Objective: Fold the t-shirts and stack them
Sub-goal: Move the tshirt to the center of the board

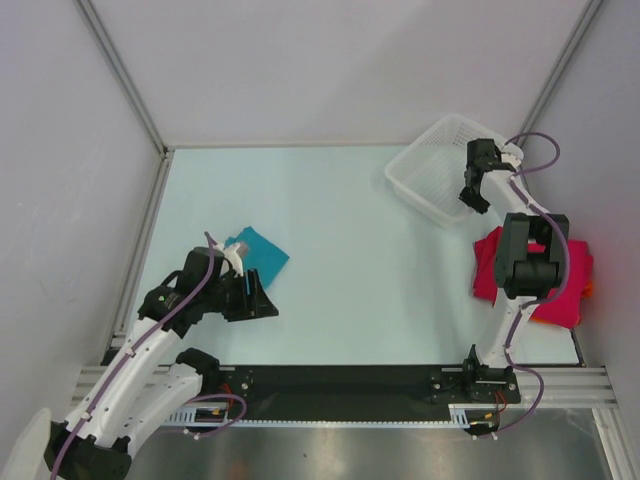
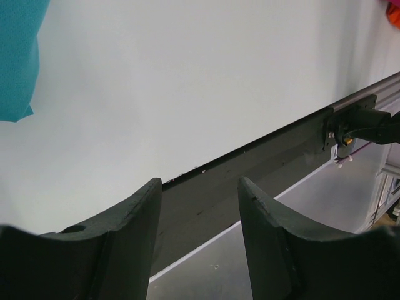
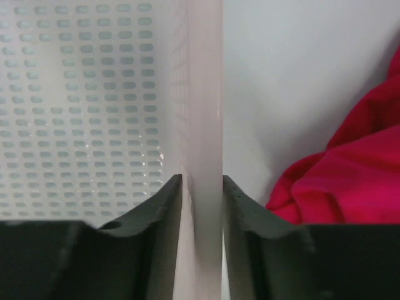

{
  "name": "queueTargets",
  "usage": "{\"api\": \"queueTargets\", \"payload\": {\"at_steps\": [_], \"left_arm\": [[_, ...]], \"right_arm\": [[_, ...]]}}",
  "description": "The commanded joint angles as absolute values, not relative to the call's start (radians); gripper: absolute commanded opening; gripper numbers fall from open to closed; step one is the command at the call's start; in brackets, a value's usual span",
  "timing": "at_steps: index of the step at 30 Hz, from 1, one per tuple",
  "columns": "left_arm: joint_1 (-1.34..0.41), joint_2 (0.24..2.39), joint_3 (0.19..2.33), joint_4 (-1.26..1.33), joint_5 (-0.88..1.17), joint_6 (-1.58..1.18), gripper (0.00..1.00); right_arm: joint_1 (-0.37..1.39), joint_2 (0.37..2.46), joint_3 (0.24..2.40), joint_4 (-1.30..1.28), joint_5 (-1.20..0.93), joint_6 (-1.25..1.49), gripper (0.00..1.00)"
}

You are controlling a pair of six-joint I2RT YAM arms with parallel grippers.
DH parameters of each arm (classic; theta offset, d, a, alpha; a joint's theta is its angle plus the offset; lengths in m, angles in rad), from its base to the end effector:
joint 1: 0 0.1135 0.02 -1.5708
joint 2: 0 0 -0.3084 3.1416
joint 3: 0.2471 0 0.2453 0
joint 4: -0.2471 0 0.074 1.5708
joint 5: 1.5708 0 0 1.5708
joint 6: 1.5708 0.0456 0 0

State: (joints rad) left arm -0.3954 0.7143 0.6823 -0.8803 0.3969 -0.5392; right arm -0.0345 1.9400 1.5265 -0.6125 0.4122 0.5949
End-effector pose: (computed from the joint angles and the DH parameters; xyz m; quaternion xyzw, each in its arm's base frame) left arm 0.0833 -0.0539 0.2761 -0.0031 0.9299 -0.3094 0.1990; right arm 0.4323 -0.0332 0.2615 0.3442 0.8794 -0.1166 0.3076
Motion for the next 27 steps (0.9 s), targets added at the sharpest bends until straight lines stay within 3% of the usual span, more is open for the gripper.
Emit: {"api": "queueTargets", "payload": {"at_steps": [1,2,5,14,20,27], "left_arm": [[-0.397,0.704,0.672,-0.880,0.397,-0.509,0.57],[-0.397,0.709,0.672,-0.882,0.396,-0.509,0.57],[-0.397,0.724,0.673,-0.877,0.397,-0.506,0.57],[-0.397,0.753,0.670,-0.854,0.403,-0.500,0.57],[-0.397,0.739,0.629,-0.827,0.439,-0.517,0.56],[-0.397,0.741,0.627,-0.779,0.476,-0.554,0.56]], "right_arm": [[-0.061,1.988,1.594,-0.684,0.456,0.515,0.43],[-0.064,1.987,1.597,-0.684,0.454,0.512,0.50],[-0.072,1.973,1.603,-0.678,0.451,0.497,0.58],[-0.003,1.769,1.554,-0.657,0.526,0.473,0.60],[0.187,1.562,1.529,-0.627,0.669,0.423,0.65],[0.373,1.632,1.531,-0.670,0.475,0.416,0.66]]}}
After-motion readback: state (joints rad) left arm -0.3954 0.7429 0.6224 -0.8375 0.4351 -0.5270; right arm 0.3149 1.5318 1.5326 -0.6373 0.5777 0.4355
